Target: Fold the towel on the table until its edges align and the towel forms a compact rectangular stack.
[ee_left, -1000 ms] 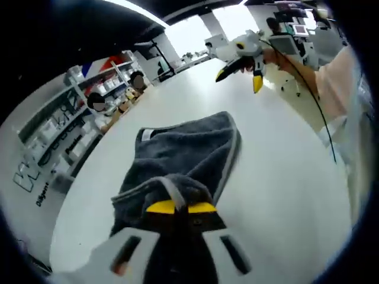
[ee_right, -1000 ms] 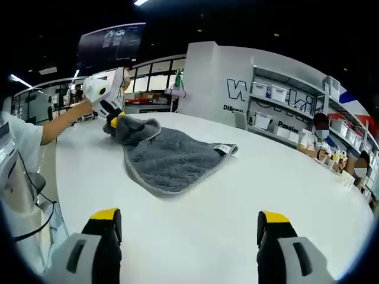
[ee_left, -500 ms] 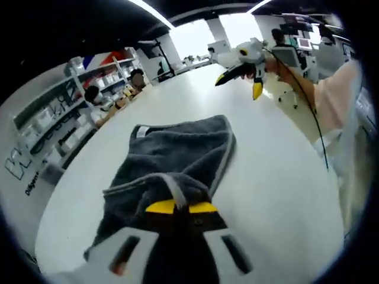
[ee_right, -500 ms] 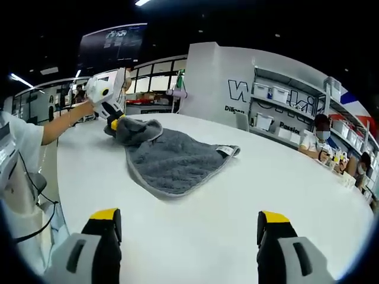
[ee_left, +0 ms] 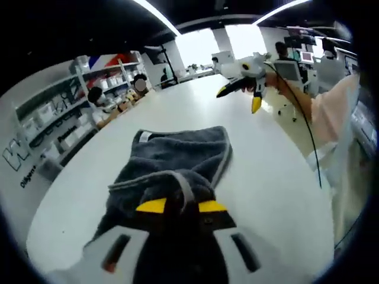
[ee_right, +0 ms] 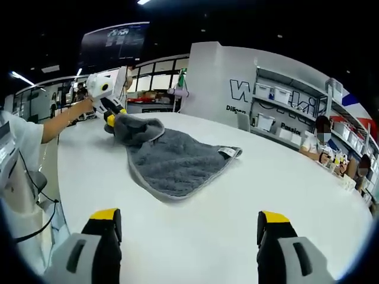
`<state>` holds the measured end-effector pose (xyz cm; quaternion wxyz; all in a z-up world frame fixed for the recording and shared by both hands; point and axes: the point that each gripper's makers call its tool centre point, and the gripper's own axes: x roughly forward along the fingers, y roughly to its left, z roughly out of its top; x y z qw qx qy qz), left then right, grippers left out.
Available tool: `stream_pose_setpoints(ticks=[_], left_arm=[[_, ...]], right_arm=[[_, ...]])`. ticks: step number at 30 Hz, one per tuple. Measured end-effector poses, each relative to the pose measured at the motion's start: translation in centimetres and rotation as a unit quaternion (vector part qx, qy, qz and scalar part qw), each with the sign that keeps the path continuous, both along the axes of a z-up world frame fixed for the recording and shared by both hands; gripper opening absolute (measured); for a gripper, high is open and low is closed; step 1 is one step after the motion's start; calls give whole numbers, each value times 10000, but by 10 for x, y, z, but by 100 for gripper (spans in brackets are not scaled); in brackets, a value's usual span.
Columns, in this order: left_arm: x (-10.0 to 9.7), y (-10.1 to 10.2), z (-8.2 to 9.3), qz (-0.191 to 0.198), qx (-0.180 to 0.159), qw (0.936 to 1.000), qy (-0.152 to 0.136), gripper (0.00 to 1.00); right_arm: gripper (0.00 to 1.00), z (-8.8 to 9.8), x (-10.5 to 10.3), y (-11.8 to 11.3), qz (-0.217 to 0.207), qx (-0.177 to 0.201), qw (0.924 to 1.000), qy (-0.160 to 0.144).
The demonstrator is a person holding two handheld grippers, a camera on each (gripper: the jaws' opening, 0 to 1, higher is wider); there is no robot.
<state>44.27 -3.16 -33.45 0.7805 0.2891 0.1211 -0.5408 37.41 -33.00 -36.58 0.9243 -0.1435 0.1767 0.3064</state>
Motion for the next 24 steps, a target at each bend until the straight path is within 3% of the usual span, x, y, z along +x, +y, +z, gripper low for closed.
stream_pose_setpoints(ticks=[10,24], left_arm=[[1,32,22,415,-408,9983,-9,46],[4,107,22,1157,-717,9906,145,74]], right_arm=[[99,6,3,11,88,-62,9999,-15],[99,16,8,29,225,-152,9996,-5]])
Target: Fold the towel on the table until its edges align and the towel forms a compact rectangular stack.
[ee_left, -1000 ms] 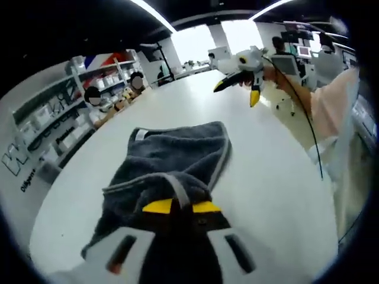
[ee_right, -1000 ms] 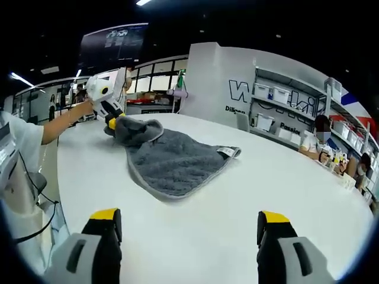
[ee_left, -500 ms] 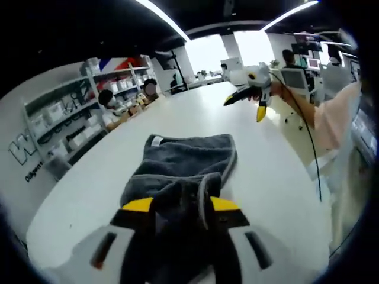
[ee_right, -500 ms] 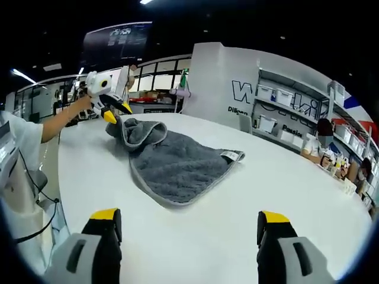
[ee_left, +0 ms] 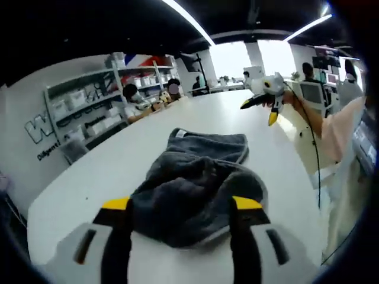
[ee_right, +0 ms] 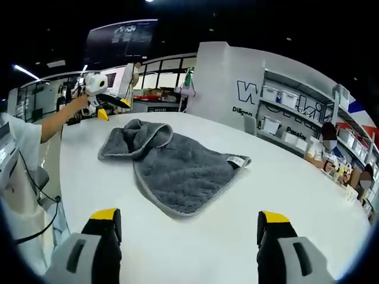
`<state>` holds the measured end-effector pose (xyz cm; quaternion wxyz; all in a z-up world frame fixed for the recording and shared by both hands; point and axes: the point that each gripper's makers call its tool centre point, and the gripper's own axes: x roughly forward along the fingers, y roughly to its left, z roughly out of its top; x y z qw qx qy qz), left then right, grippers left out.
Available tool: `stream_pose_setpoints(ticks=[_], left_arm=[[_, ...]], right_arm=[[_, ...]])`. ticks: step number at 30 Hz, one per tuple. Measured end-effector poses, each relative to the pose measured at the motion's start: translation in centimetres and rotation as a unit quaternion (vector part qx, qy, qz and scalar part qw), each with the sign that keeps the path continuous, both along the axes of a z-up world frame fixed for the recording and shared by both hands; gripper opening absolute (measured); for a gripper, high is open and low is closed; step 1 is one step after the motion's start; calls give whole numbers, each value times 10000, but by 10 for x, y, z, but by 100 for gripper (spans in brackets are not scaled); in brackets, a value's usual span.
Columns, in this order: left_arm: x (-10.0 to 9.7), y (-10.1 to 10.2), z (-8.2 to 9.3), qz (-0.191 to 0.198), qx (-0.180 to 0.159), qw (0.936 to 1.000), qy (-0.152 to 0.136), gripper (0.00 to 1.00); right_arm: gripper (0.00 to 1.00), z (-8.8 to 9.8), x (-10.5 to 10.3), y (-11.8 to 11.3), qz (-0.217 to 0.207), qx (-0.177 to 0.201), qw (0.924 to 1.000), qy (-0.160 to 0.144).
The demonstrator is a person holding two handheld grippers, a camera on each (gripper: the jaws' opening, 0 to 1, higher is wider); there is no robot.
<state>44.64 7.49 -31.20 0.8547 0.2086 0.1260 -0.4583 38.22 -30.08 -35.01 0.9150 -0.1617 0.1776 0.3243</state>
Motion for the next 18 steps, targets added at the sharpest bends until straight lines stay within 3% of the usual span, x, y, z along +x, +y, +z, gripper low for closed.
stream_pose_setpoints(ticks=[9,12,18], left_arm=[[-8,44,-17,358,-168,9989,261,85],[-11,59,-32,529,-97,9975,457,93],[-18,81,-52,701,75,9957,600,99]], right_arm=[[99,2,6,15,123,-84,9999,23],[99,1,8,19,163,-109,9998,39],[99,-4,14,28,211,-110,9997,90]])
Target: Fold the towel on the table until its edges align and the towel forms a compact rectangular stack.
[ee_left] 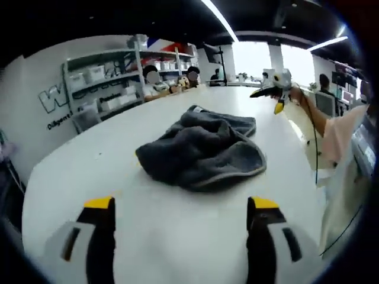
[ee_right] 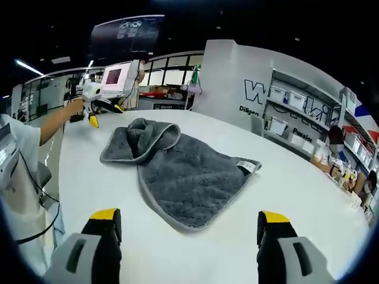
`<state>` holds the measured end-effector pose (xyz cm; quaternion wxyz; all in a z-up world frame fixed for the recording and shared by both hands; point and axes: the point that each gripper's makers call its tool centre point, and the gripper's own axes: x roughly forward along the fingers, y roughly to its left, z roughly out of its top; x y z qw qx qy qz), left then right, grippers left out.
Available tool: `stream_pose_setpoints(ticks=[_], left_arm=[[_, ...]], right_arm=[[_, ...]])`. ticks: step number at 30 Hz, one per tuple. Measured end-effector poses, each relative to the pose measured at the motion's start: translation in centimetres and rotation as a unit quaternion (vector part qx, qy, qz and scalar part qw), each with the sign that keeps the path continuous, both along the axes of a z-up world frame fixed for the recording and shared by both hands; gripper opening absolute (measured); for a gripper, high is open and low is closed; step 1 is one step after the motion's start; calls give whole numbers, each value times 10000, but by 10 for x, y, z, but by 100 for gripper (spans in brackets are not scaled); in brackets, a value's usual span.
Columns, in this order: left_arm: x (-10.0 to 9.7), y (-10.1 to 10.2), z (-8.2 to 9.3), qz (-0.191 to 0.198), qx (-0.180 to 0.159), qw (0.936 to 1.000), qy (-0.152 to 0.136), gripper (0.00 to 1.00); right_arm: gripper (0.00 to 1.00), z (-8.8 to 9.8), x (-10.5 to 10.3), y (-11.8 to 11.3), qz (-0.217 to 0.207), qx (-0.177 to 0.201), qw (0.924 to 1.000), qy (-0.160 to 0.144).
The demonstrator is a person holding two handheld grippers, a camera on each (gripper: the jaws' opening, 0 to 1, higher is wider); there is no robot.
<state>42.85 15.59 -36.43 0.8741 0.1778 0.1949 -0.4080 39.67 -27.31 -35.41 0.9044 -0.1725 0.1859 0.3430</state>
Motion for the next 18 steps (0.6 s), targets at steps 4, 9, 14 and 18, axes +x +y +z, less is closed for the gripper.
stream_pose_setpoints(ticks=[4,9,14,18], left_arm=[[-5,14,-7,91,36,9999,116,99],[-9,25,-8,183,25,9998,99,99],[-12,28,-10,197,-57,9997,127,99],[-12,29,-13,182,-28,9997,156,99]], right_arm=[[99,-4,4,9,77,10,10000,55],[99,-6,5,15,131,-17,9999,78],[99,-4,7,23,178,-43,9998,81],[99,-2,6,27,201,-54,9998,71]])
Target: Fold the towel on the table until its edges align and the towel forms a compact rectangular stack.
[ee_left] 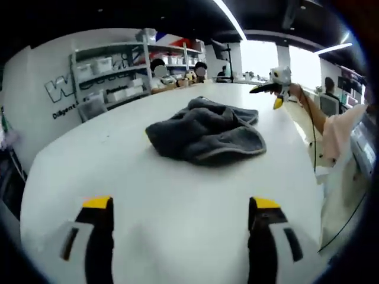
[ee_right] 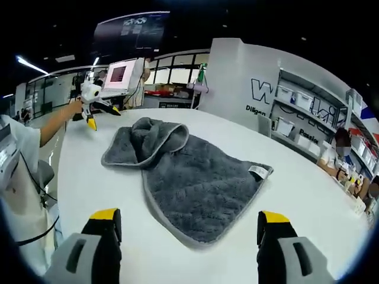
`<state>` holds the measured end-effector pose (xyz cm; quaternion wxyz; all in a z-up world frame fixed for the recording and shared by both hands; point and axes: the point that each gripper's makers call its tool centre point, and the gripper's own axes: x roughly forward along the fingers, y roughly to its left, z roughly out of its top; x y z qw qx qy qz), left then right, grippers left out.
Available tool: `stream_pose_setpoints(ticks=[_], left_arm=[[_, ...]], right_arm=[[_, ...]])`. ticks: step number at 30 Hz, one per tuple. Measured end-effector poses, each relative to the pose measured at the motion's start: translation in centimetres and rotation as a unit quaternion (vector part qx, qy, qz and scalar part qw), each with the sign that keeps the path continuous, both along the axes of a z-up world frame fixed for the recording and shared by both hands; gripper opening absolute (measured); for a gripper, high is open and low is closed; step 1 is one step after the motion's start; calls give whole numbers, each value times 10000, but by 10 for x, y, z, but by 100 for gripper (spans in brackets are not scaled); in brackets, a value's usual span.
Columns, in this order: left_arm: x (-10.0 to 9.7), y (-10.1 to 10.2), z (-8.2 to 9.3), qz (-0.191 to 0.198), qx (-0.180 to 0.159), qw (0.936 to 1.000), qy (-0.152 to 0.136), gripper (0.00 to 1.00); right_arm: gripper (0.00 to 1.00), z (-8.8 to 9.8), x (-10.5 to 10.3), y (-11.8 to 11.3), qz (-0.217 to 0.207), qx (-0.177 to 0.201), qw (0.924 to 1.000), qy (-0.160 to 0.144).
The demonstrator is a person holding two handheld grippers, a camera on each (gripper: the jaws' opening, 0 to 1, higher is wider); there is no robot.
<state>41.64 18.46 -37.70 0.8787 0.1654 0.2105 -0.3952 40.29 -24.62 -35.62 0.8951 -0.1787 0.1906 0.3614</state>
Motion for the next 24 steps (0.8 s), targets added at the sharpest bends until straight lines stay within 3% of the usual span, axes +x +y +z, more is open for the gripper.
stream_pose_setpoints(ticks=[15,24], left_arm=[[-3,-1,1,-49,-46,10000,-41,99],[-7,0,3,-61,-59,9999,-57,99]], right_arm=[[99,22,3,13,46,27,9999,-145],[98,50,27,50,223,369,9987,-287]])
